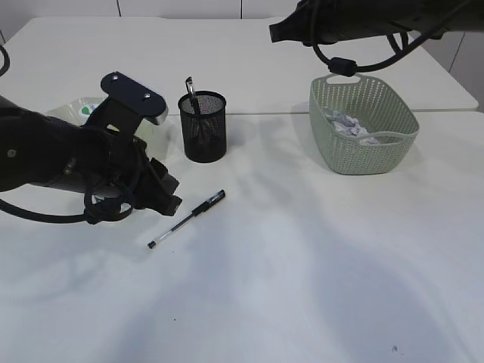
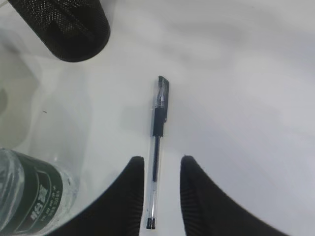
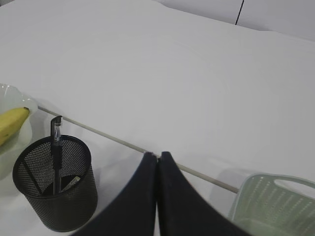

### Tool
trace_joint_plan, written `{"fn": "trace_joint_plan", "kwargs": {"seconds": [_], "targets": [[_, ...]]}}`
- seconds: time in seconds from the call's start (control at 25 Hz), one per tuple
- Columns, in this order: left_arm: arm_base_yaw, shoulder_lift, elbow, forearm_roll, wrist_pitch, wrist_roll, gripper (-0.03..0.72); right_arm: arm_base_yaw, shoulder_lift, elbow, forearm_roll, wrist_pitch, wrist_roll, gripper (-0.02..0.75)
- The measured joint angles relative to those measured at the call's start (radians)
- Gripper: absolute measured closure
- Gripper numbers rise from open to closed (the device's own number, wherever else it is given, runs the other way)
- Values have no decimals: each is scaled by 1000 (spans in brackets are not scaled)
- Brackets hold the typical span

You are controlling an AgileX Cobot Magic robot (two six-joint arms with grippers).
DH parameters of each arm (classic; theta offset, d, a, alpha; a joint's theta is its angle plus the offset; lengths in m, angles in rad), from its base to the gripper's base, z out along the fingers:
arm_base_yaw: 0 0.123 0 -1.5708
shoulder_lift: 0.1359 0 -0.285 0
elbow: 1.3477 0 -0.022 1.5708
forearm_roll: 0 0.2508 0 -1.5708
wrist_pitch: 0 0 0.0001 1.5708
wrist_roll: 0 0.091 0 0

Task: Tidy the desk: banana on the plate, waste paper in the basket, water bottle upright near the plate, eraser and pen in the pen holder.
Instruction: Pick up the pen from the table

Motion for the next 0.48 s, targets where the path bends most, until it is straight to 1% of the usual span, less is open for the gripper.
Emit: {"fn": "trace_joint_plan", "kwargs": {"seconds": [0.2, 0.48], "targets": [[0, 0, 0, -13, 14, 0, 430, 0, 0, 0, 10, 2, 0, 754], [0, 0, 0, -19, 55, 0, 382, 0, 0, 0, 26, 2, 0, 754]]}}
